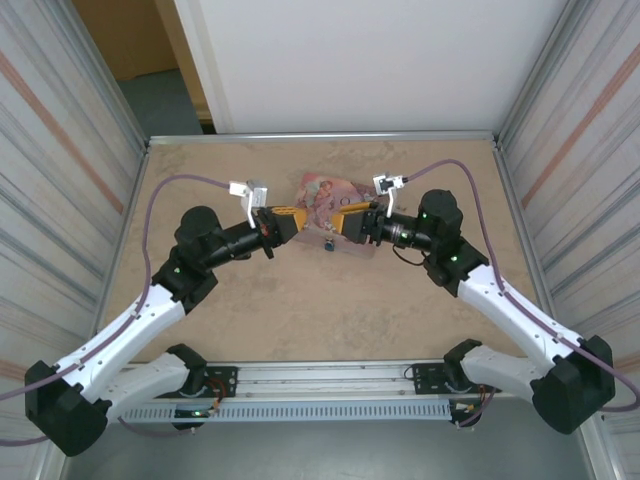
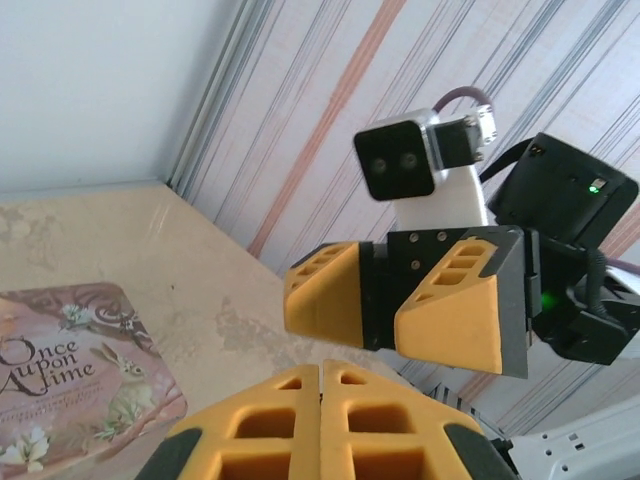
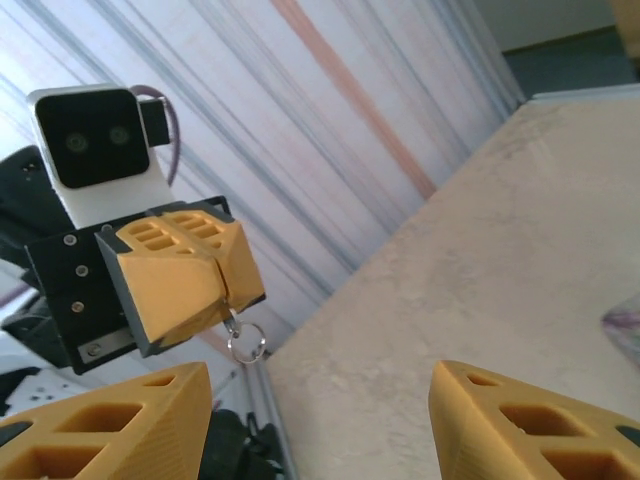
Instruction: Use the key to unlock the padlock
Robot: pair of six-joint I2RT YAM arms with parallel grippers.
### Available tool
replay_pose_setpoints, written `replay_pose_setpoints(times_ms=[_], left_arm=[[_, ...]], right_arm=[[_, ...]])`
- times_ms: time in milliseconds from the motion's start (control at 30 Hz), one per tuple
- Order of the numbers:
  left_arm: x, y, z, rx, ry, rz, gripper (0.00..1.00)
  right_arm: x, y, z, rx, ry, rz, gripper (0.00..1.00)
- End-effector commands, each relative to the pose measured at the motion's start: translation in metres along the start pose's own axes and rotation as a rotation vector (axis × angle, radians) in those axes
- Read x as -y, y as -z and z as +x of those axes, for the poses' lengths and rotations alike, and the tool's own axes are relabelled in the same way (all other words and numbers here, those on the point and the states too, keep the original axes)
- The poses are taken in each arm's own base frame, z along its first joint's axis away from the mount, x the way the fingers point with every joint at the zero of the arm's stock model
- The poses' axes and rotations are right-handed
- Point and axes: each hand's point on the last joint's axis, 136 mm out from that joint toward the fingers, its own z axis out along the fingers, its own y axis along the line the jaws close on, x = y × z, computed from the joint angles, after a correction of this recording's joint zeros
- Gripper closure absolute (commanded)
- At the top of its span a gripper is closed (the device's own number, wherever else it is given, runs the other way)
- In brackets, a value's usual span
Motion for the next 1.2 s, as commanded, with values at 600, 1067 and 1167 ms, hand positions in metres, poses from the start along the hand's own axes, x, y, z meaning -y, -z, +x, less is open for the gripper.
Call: replay_pose_setpoints(times_ms=[600, 1067, 1167], left_arm=[[0.010, -0.002, -0.020, 0.060, 0.013, 0.041, 1.00], [0.009, -0.004, -0.018, 0.054, 0.028, 0.047, 1.00], [0.009, -0.004, -0.018, 0.052, 0.028, 0.046, 1.00]], right_arm=[[-0.042, -0.039, 0.002, -0.073, -0.027, -0.180, 0.53], [-0.035, -0.048, 0.003, -0.079, -0.050, -0.168, 0.71], [-0.035, -0.048, 0.003, -0.075, -0.053, -0.163, 0.74]])
